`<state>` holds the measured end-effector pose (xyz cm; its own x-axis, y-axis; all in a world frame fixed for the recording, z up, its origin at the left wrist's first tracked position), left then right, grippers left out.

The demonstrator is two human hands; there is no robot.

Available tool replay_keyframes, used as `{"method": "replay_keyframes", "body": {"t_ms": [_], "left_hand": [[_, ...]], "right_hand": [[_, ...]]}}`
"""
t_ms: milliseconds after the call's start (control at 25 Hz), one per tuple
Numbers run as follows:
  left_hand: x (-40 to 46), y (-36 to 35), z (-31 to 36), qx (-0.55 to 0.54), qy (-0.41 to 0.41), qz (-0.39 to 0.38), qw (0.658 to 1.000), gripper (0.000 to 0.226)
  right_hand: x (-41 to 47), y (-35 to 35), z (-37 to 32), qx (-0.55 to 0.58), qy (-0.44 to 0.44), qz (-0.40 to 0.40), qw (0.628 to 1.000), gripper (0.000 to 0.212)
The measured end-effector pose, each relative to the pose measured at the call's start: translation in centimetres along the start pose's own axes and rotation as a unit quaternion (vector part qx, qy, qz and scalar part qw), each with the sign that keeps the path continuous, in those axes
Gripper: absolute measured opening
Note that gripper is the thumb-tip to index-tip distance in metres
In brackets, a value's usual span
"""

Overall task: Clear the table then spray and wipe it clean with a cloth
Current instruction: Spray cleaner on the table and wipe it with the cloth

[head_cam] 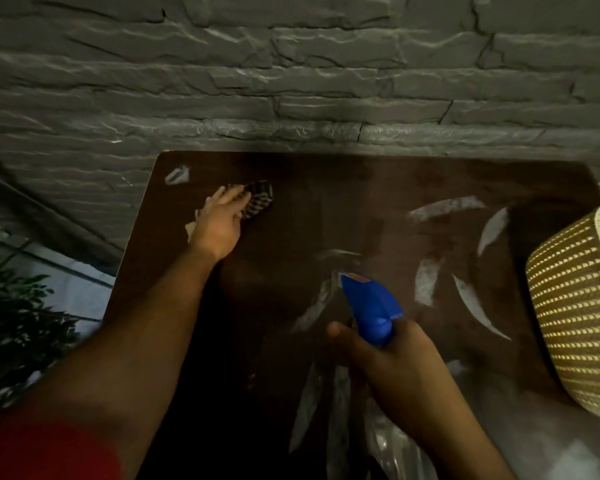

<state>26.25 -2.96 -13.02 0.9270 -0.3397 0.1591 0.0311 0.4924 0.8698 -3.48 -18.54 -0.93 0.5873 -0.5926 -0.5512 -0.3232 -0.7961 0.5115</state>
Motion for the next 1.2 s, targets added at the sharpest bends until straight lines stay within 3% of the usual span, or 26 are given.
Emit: {"method": "replay_keyframes", "body": {"t_ms": [40,160,200,280,360,440,600,680,760,880,960,1040,1080,1200], "left_hand": [[-1.3,-0.8,1.2,0.01,-0.022,-0.013,1.0,0.05],[-13.9,0.0,4.6,-0.007,-0.196,-0.073,0.978,0.051],[-16.5,1.4,3.8,-0.03,-0.204,-0.079,0.975,0.052],[-14.2,3.1,-0.3,-0.039,-0.159,-0.046,0.985,0.05],[-7.0,2.7,-4.4,-0.013,-0.041,-0.005,0.999,0.051],[-3.4,1.7,-4.1,-0.006,0.019,0.028,0.999,0.05],[-15.7,0.4,3.2,-0.033,-0.081,-0.031,0.996,0.047],[-22.0,2.7,2.9,-0.074,-0.106,-0.022,0.991,0.047],[-20.3,4.2,-0.5,-0.05,-0.059,0.003,0.997,0.049],[-10.8,2.9,-3.0,-0.005,0.095,0.057,0.994,0.049],[-10.2,0.0,1.2,0.016,0.061,0.032,0.998,0.05],[-16.8,-1.9,5.6,-0.004,-0.065,-0.007,0.998,0.051],[-21.1,-1.0,6.0,-0.029,-0.084,-0.014,0.996,0.051],[-26.5,4.2,0.0,-0.064,-0.002,0.042,0.997,0.053]], "right_hand": [[-0.1,-0.2,-0.1,0.0,0.0,-0.003,1.0,0.032],[-0.6,-0.7,-0.6,0.001,-0.013,-0.024,1.0,0.03],[-0.7,-0.9,-0.6,-0.001,-0.012,-0.029,1.0,0.029],[-1.0,-1.2,-0.5,0.0,0.0,-0.03,1.0,0.028],[-0.8,-1.2,-0.4,-0.003,0.026,-0.014,1.0,0.028],[-0.8,-1.0,-0.1,-0.01,0.056,0.002,0.998,0.028],[-2.6,-0.6,0.8,-0.004,0.076,-0.015,0.997,0.025],[-4.0,-0.5,1.9,0.001,0.077,-0.03,0.997,0.025],[-5.1,-0.2,3.3,-0.007,0.087,-0.035,0.996,0.028],[-6.1,-0.2,5.6,-0.018,0.091,-0.029,0.995,0.032],[-6.6,-0.1,6.7,-0.02,0.091,-0.025,0.995,0.031],[-7.5,0.0,7.4,-0.022,0.091,-0.029,0.995,0.029],[-8.1,0.2,7.7,-0.027,0.087,-0.031,0.995,0.028],[-9.3,0.2,8.6,-0.031,0.076,-0.037,0.996,0.027]]}}
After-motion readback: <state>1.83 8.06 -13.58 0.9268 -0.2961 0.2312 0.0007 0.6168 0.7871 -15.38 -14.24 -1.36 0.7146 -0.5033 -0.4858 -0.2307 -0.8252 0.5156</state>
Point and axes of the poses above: each hand's wrist, its own x-axis towards the middle knuckle, its own y-axis out of the back of the hand, z = x × y, the point moved 6 cm from there along x, towards the middle knuckle, and after that the axes turned 15 degrees about z, right-handed, at the moved point
